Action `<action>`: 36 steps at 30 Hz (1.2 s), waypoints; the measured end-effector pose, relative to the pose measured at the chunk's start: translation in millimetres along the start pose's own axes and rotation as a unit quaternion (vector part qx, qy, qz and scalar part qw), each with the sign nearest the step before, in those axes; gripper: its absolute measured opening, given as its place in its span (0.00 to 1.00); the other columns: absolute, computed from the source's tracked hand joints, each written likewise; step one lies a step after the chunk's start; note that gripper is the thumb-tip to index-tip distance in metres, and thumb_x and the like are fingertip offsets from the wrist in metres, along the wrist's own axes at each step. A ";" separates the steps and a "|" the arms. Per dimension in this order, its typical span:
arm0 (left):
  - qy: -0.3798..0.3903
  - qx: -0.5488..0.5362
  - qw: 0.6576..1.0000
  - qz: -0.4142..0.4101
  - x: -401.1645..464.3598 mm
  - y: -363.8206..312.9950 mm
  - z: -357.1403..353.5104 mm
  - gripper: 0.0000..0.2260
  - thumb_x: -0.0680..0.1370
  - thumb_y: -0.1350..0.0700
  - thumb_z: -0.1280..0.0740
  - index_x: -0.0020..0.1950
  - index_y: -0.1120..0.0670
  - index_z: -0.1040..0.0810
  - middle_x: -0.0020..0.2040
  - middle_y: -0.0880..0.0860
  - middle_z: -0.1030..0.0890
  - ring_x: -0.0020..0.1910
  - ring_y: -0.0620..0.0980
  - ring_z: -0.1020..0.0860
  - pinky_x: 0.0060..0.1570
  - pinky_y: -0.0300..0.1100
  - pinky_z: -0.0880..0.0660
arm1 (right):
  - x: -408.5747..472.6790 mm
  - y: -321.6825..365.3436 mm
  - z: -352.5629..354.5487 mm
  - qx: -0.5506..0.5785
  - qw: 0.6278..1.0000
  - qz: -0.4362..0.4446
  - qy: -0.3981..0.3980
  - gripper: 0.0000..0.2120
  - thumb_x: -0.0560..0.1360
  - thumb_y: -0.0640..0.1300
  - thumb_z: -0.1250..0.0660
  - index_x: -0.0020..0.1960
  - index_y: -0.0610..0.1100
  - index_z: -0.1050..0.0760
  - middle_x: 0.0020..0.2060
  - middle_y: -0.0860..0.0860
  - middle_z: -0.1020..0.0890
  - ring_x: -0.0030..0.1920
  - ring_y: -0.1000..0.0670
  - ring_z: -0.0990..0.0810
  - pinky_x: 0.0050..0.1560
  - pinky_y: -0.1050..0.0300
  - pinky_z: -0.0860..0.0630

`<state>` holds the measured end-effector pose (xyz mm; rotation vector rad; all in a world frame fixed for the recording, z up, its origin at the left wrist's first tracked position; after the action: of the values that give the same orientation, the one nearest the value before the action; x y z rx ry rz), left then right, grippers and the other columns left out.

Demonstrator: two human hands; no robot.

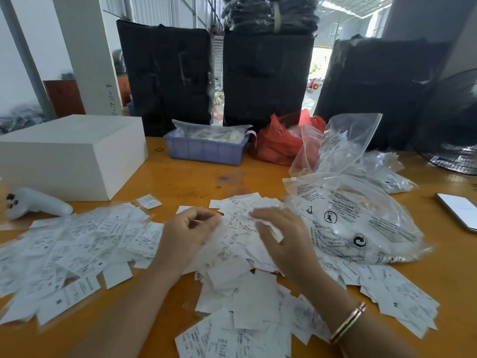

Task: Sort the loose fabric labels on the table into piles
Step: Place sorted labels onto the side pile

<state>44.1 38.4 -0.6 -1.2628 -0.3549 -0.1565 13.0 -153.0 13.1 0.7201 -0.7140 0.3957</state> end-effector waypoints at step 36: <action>-0.042 0.319 0.928 -0.190 2.6 7.3 3.2 0.04 0.73 0.61 0.29 0.47 0.55 0.17 0.47 0.52 0.18 0.50 0.53 0.23 0.49 0.46 0.27 | 51.1 -84.0 73.0 -0.289 0.936 -0.197 -0.031 0.13 0.79 0.49 0.41 0.47 0.47 0.18 0.44 0.51 0.18 0.48 0.47 0.25 0.50 0.55 0.40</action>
<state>48.2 43.8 -5.5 -0.5461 -0.6638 -0.2917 62.3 -258.9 49.9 0.2990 -0.6791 -0.2064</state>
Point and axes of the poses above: each hand's wrist, its own x-axis towards the middle knuckle, its own z-axis out of the back of the hand, y = z × x, the point moved 2 cm from there along x, towards the middle knuckle
